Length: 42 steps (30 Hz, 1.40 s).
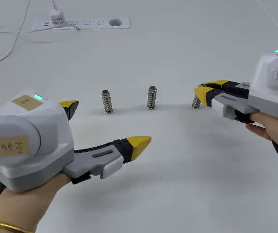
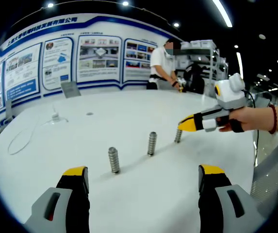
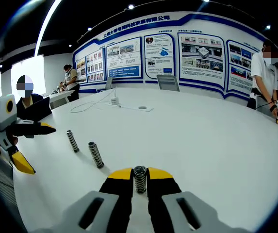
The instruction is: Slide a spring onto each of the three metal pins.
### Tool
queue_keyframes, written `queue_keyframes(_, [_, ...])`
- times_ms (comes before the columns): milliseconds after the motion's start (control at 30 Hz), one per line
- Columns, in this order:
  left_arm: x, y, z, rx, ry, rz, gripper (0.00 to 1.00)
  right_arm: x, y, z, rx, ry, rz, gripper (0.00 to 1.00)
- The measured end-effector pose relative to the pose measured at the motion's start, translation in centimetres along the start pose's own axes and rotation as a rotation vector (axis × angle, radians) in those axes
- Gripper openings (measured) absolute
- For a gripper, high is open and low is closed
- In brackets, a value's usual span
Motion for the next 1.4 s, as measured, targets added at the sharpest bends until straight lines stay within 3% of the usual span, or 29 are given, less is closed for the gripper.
queue_keyframes(467, [0.2,0.2,0.0,0.006,0.003,-0.005,0.94,0.4,0.4,-0.1,0.017,-0.001,-0.001,0.12])
queue_keyframes(833, [0.8,0.0,0.3,0.023,-0.02,0.007,0.93,0.6,-0.3,1.1,0.024,0.002,0.001,0.27])
queue_keyframes(1067, [0.7,-0.9,0.9,0.008,-0.025,0.003,0.92,0.9,-0.9,2.3,0.028,0.0,-0.012,0.42])
queue_keyframes(1267, [0.9,-0.2,1.5,0.045,-0.033,0.008,0.9,1.8,-1.0,3.9,0.041,-0.024,-0.006,0.49])
queue_keyframes(1400, [1.0,-0.3,2.0,0.038,-0.036,0.034,0.89,2.8,-0.9,4.9,0.045,-0.05,-0.003,0.53])
Point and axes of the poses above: the centre of the closed fingertips' face, and the gripper's own axes: z roughly backward along the fingers, x roughly to its left, y roughly out of its underside, the point moved 2 cm from there along z, roughly backward along the fingers, and after that the axes turned 14 degrees about z, right-handed, at the moved point
